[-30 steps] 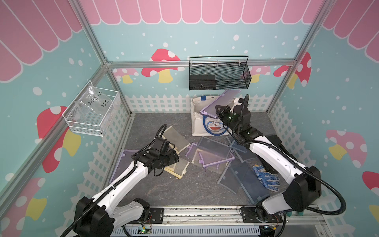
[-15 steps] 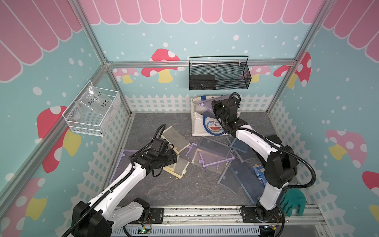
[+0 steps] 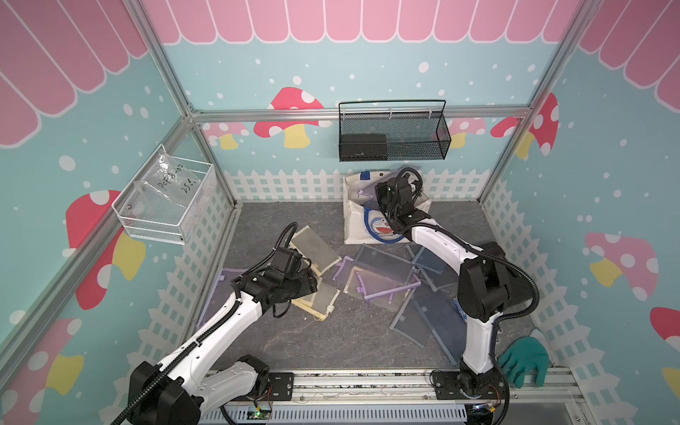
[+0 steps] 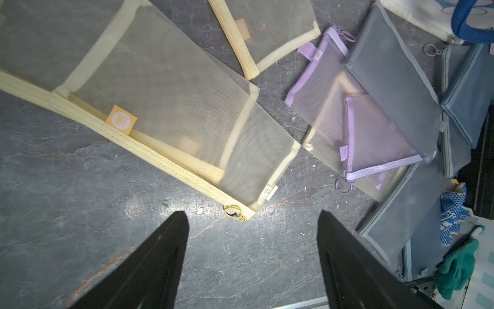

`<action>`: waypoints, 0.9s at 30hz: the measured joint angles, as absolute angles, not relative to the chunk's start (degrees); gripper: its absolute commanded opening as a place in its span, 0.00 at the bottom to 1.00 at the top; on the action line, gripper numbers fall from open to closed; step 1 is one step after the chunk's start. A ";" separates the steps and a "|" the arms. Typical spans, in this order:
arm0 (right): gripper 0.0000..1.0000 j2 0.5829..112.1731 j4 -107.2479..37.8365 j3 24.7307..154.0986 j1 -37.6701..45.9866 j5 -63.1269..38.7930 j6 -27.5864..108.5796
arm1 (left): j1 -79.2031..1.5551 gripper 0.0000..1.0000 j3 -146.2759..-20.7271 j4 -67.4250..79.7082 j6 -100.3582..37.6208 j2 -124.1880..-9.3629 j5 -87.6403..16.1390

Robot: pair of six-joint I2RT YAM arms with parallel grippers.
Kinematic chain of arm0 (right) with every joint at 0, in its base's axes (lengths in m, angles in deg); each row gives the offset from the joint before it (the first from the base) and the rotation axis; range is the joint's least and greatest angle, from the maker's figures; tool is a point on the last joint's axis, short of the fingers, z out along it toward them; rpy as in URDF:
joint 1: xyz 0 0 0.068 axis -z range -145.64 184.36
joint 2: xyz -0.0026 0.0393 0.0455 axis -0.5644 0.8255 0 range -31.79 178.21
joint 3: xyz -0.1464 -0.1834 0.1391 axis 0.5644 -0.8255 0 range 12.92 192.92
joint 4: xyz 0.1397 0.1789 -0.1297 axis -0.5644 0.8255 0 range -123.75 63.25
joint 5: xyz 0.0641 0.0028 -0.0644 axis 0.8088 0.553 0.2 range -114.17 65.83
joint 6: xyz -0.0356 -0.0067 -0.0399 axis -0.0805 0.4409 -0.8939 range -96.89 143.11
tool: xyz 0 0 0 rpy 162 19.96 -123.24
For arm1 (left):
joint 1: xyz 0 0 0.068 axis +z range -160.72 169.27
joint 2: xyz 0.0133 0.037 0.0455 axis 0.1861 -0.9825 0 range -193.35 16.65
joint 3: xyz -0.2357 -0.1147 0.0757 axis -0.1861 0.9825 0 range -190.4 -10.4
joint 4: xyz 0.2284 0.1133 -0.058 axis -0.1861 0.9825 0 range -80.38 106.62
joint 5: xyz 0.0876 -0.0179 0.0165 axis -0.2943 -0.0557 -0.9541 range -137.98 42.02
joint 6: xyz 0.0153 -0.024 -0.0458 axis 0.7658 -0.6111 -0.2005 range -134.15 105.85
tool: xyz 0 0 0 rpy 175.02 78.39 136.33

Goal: Put the pencil pouch into the canvas bag
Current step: Place the pencil pouch in the canvas bag.

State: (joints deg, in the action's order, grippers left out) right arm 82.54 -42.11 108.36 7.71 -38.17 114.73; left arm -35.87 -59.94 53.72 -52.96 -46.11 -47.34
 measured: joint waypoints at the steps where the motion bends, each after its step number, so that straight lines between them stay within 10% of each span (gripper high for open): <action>1: 0.33 82.73 -41.85 108.36 7.71 -38.08 114.99 | -35.87 0.77 -59.94 53.65 -52.96 -46.11 -47.34; 6: 0.58 82.97 -41.48 108.69 7.71 -37.68 114.29 | -35.87 0.77 -59.94 53.48 -53.22 -46.11 -47.36; 11: 0.63 82.97 -41.46 110.53 7.75 -35.89 111.29 | -35.87 0.77 -59.94 53.46 -53.61 -46.11 -47.36; 17: 0.26 82.78 -41.83 109.87 7.75 -33.25 108.91 | -35.87 0.77 -59.94 52.93 -54.14 -46.13 -47.36; 27: 0.12 82.67 -43.27 108.36 8.14 -30.54 109.20 | -35.87 0.77 -59.91 52.15 -54.46 -46.24 -47.38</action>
State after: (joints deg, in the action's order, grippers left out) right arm 82.67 -43.27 108.36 8.14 -30.54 109.20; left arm -35.87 -59.91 52.15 -54.46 -46.24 -47.38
